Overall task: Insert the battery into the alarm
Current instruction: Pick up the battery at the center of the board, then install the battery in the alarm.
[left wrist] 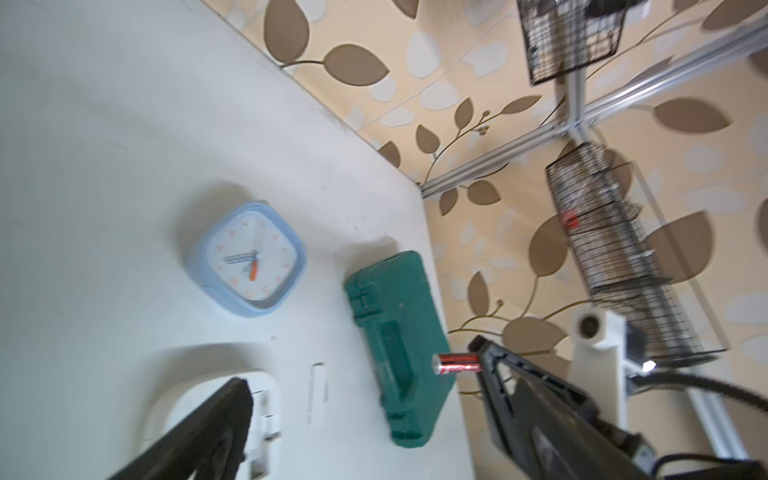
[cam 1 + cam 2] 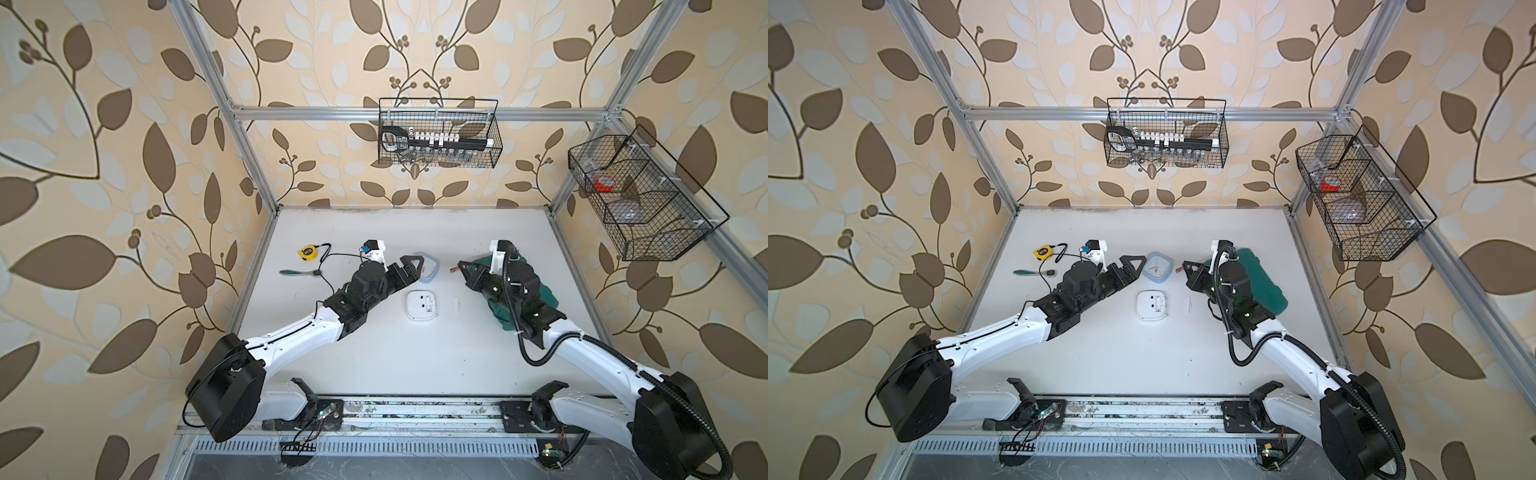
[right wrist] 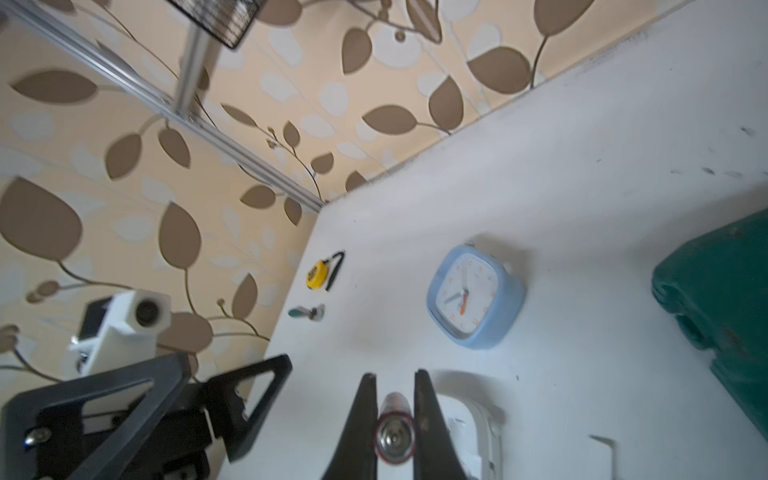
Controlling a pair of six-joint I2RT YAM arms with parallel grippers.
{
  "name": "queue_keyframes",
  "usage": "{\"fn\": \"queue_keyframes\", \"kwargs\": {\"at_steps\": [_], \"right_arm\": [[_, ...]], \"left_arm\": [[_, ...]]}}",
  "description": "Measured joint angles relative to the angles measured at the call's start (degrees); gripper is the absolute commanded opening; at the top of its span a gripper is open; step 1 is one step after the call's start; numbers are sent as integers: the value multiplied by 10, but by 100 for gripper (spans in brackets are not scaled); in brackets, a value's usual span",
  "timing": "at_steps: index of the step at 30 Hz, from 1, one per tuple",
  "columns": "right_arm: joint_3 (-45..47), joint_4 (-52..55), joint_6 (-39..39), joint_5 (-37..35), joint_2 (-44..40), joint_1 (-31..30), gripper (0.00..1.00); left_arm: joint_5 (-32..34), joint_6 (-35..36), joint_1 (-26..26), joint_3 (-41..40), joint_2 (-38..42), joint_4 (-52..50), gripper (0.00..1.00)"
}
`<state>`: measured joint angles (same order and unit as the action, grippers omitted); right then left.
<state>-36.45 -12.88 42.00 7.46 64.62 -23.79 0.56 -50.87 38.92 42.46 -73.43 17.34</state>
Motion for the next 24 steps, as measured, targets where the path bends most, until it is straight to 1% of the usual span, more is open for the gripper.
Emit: {"fn": "queue_keyframes", "kwargs": {"at_steps": [2, 5, 11, 13, 17, 20, 24], "right_arm": [[-34, 57, -35, 23, 14, 1, 0], [-72, 119, -75, 55, 39, 1, 0], [-129, 209, -127, 93, 103, -2, 0], [-151, 227, -140, 93, 130, -6, 0], [-193, 255, -167, 86, 185, -29, 0], [-218, 271, -188, 73, 223, -51, 0], [-239, 279, -203, 64, 264, -67, 0]], "left_arm": [[1, 49, 0, 2, 0, -53, 99], [-1, 104, 0, 8, -12, -118, 99], [-25, 164, 0, 3, -43, -169, 99], [-44, 173, -8, 3, -55, -171, 99], [-116, 174, -36, 3, -97, -164, 99], [-158, 166, -54, 3, -139, -159, 92], [-202, 148, -72, 3, -175, -157, 90]]}}
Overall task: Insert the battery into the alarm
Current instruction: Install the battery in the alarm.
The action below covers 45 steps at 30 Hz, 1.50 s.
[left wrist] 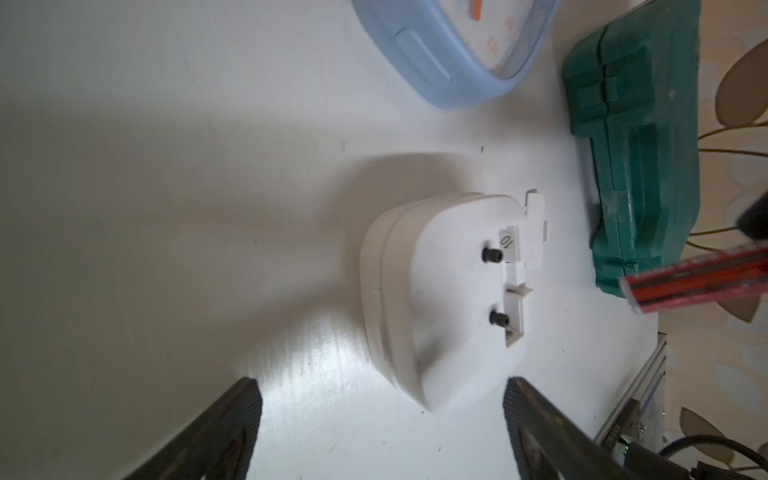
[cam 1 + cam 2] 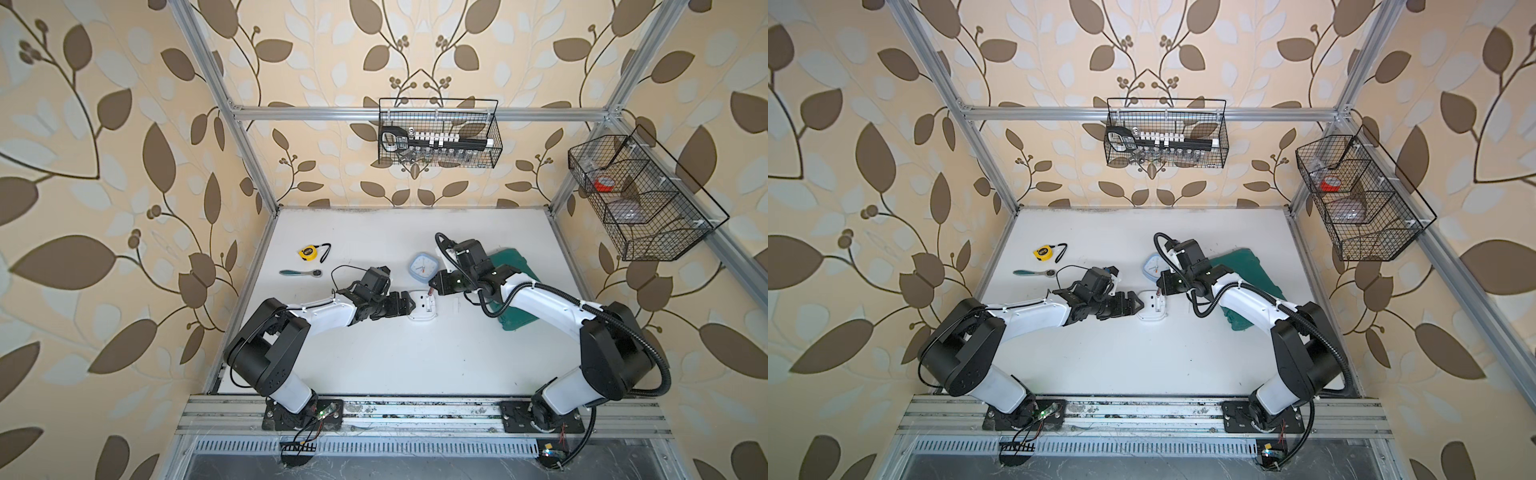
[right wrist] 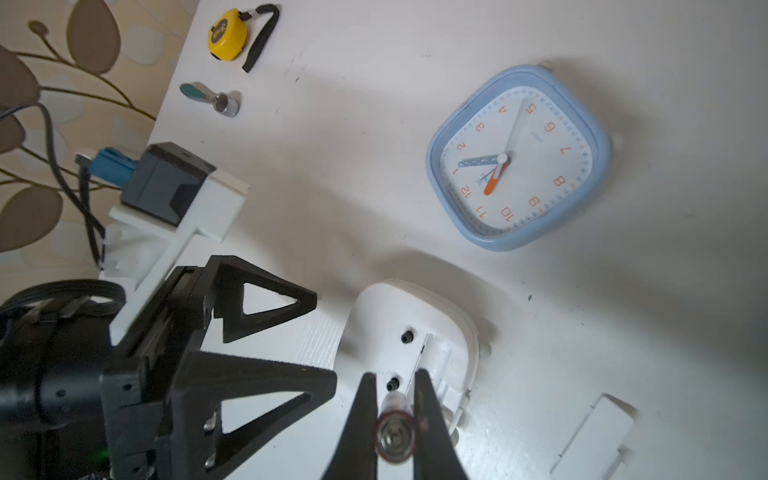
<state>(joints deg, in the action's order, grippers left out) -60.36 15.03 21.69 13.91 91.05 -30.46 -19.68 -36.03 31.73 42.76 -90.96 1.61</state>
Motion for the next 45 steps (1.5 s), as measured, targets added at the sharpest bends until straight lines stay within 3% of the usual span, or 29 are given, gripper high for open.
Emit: {"fn": "queue_keyframes", "kwargs": {"at_steps": [7, 15, 19, 35, 45], "right_arm": [[-22, 19, -12, -13, 44, -7, 0], [-23, 30, -23, -24, 64, -11, 0], [-23, 30, -25, -26, 71, -11, 0], [-39, 45, -31, -34, 94, -21, 0], [-52, 53, -28, -45, 105, -22, 25]], "left_arm": [[-44, -19, -11, 18, -37, 23, 82], [-58, -28, -10, 35, -66, 27, 59], [-66, -31, -10, 37, -71, 29, 54], [-74, -31, -10, 46, -79, 29, 51], [-74, -31, -10, 48, -80, 26, 51]]}}
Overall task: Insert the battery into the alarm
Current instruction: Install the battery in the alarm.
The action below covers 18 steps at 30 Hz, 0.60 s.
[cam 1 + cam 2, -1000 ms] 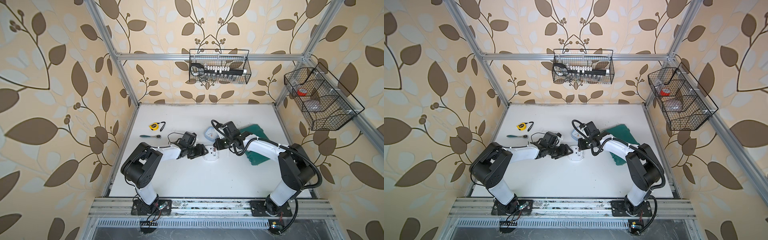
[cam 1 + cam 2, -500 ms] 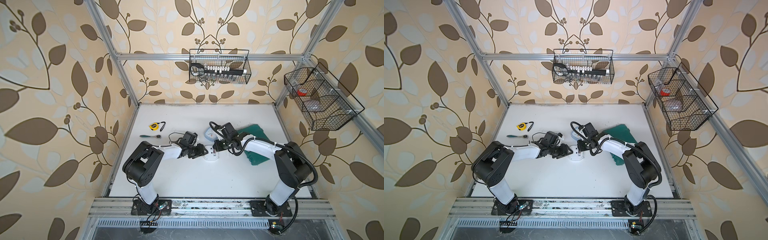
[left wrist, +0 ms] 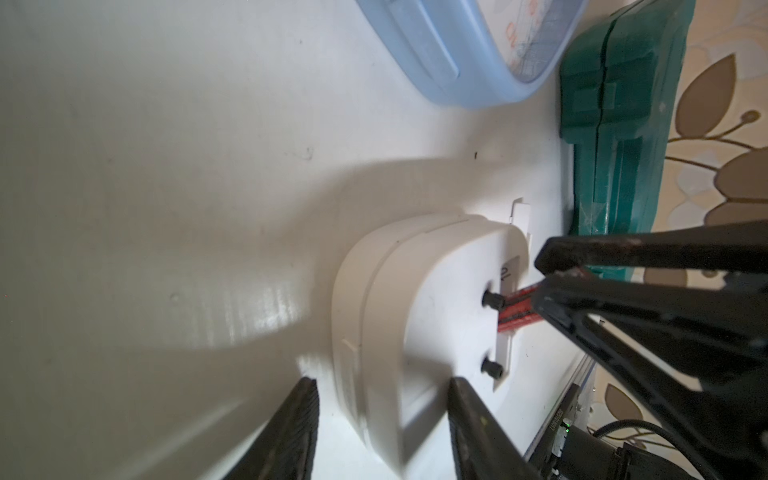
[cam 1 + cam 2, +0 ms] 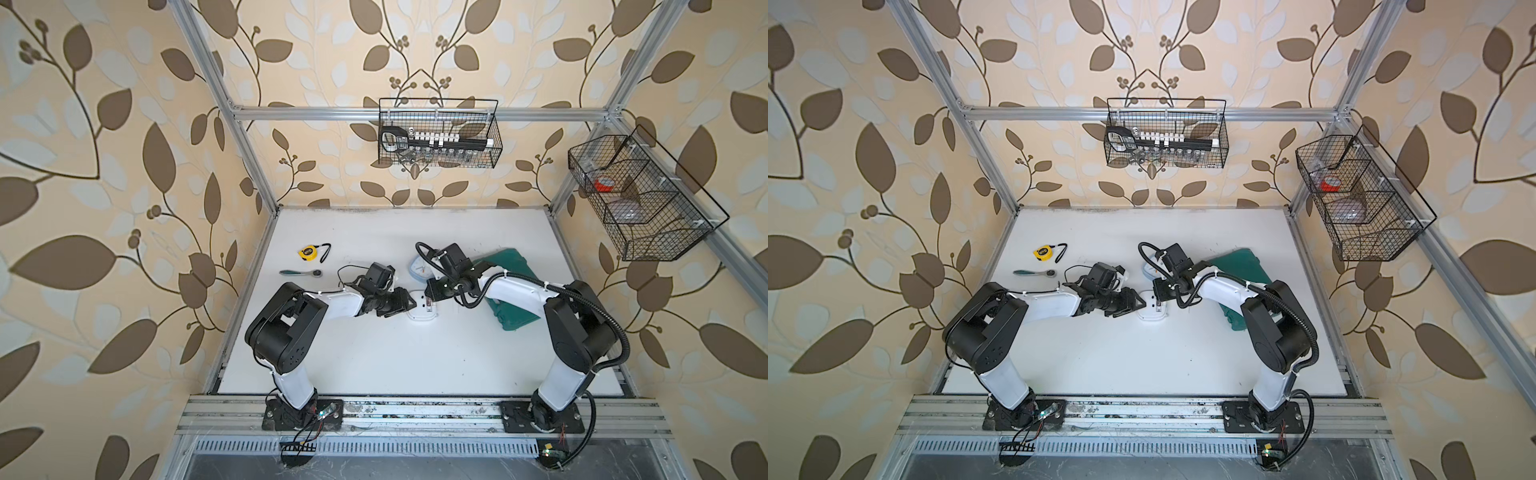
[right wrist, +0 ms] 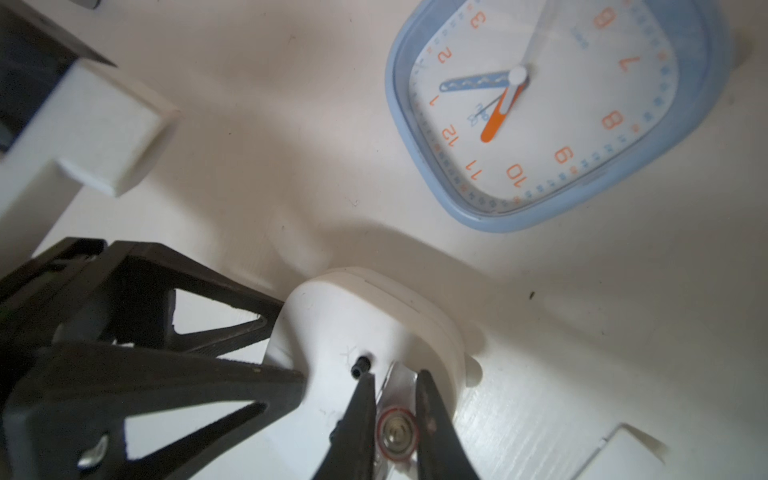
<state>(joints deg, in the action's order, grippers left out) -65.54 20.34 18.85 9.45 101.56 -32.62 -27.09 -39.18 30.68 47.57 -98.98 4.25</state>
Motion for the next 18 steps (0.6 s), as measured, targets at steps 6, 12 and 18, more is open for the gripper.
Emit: {"fn": "queue_keyframes", "kwargs": {"at_steps": [6, 12, 18], "right_arm": [[2, -9, 2, -14, -5, 0, 29], [3, -26, 10, -22, -17, 0, 19], [3, -27, 17, -20, -9, 0, 7]], "left_arm": [[0, 0, 0, 6, -2, -7, 51], [0, 0, 0, 6, -2, -8, 51], [0, 0, 0, 6, -2, -8, 51]]}}
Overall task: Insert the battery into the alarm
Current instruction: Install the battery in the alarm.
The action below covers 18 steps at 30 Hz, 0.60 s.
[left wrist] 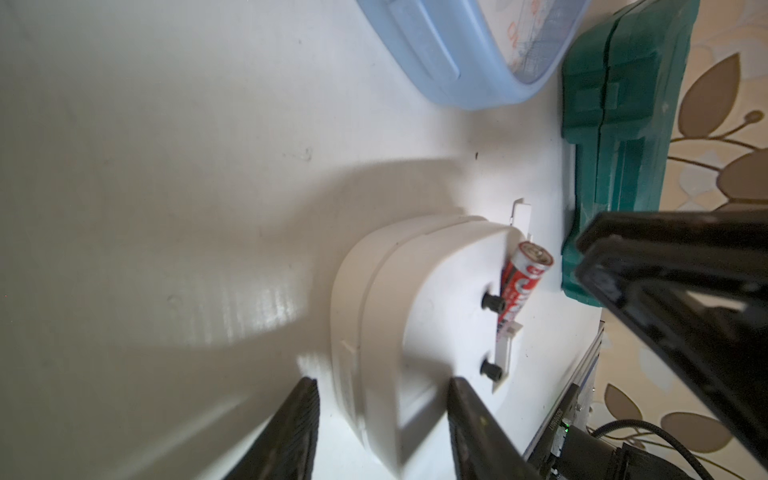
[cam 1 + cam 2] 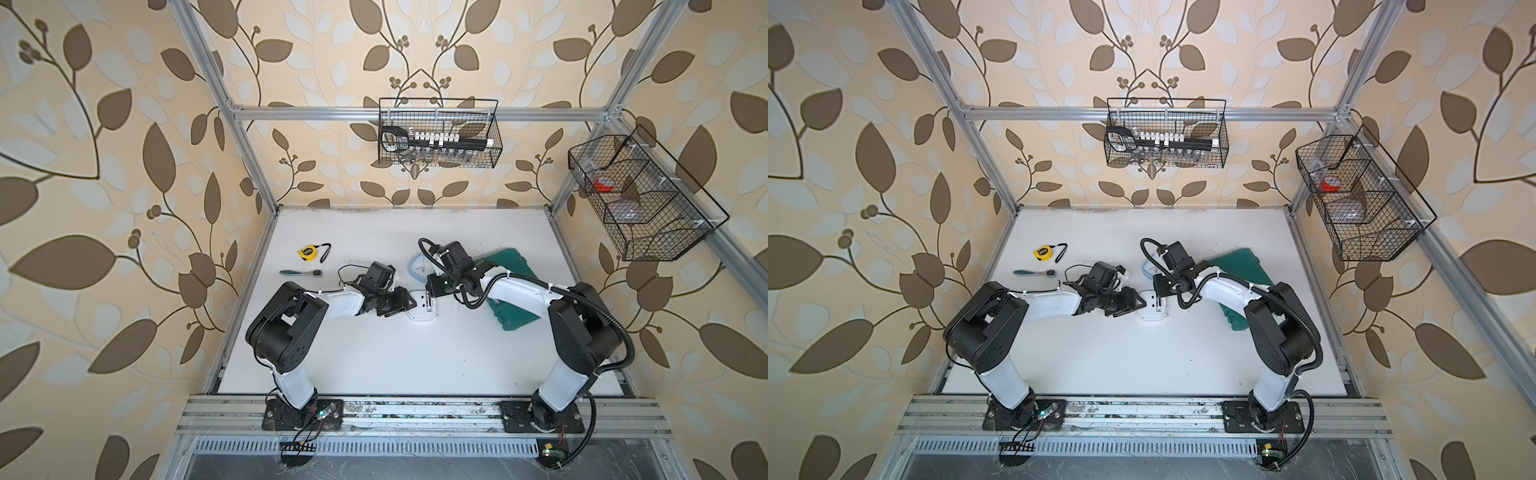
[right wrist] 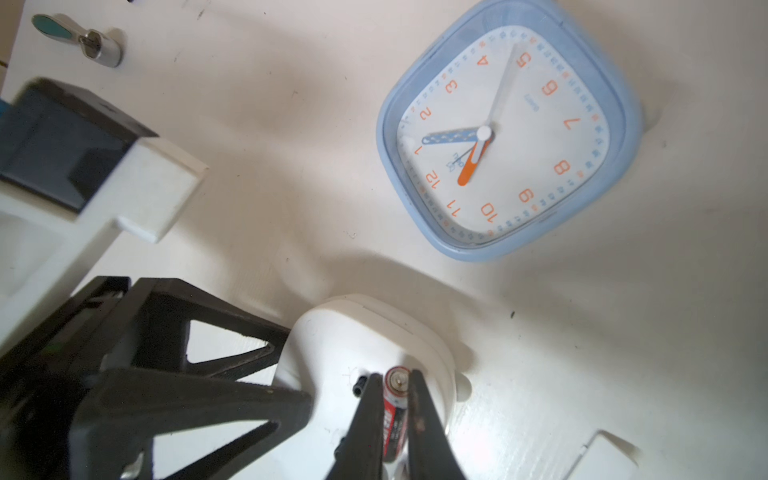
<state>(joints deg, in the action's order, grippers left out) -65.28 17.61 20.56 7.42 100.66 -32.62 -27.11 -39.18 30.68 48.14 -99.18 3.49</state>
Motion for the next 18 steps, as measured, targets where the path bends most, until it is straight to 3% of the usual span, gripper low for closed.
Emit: {"fn": "queue_keyframes", "kwargs": {"at_steps": [18], "right_arm": [[21, -18, 4, 22, 10, 0, 0]], "left_arm": [[-2, 0, 0, 6, -5, -4, 51]]}}
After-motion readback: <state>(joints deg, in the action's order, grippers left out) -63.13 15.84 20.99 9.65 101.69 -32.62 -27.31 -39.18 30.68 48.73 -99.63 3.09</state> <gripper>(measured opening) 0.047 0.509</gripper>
